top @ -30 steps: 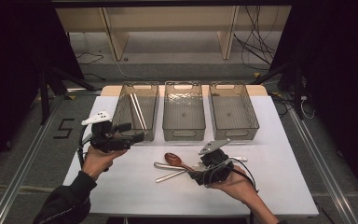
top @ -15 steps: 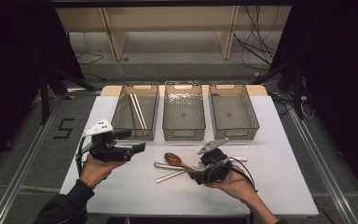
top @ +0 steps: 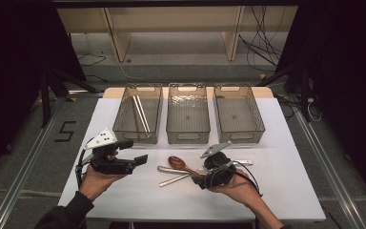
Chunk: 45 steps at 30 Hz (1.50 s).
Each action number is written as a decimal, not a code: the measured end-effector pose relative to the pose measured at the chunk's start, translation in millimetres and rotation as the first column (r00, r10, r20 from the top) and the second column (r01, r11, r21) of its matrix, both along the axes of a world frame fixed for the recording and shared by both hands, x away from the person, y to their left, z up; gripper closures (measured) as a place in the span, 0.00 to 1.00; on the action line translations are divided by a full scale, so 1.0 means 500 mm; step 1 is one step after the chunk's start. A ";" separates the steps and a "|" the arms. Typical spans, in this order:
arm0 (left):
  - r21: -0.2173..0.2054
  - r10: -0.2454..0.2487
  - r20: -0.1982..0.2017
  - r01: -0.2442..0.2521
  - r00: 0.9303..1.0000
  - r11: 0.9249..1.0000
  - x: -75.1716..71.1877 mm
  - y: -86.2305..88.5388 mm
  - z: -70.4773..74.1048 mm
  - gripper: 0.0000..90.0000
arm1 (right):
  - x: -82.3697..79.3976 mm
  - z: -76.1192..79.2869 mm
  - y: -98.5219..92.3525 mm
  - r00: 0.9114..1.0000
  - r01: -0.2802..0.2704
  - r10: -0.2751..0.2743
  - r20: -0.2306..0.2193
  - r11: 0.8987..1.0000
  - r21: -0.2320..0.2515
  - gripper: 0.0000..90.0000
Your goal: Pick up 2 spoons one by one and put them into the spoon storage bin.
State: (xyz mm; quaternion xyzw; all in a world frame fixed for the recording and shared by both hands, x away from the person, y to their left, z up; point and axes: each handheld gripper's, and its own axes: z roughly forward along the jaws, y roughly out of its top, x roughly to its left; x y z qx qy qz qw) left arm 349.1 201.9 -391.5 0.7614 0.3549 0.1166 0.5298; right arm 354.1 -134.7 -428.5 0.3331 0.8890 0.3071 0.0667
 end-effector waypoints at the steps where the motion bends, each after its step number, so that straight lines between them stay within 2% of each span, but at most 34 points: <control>1: -0.003 0.003 -0.004 -0.003 1.000 1.000 -0.001 -0.001 -0.001 0.18 | 0.000 -0.001 0.000 1.000 0.000 0.000 -0.005 1.000 -0.002 0.36; 6: 0.014 0.001 0.001 -0.001 1.000 1.000 -0.006 -0.001 -0.003 0.18 | 0.006 -0.007 0.003 1.000 0.002 -0.003 -0.024 1.000 -0.020 0.41; 10: 0.006 0.007 0.005 -0.007 1.000 1.000 -0.009 0.004 -0.003 0.18 | 0.013 -0.015 0.005 0.999 0.014 -0.015 -0.046 0.999 -0.039 0.45; 16: 0.007 0.005 0.006 -0.005 1.000 1.000 -0.011 0.005 -0.003 0.18 | 0.018 -0.028 0.016 0.998 -0.009 0.003 -0.069 0.997 -0.081 0.50; 24: 0.005 0.003 0.008 -0.003 1.000 1.000 -0.013 0.006 -0.004 0.18 | 0.025 -0.042 0.025 0.996 -0.014 0.002 -0.087 0.990 -0.138 0.64; 34: 0.017 -0.008 0.006 0.008 1.000 1.000 -0.012 0.000 -0.008 0.18 | 0.026 -0.056 0.046 0.992 -0.058 0.037 -0.121 0.984 -0.171 0.73; 45: 0.012 -0.008 0.005 0.008 1.000 1.000 -0.012 0.001 -0.009 0.18 | 0.038 -0.067 0.064 0.991 -0.049 0.024 -0.135 0.981 -0.186 0.78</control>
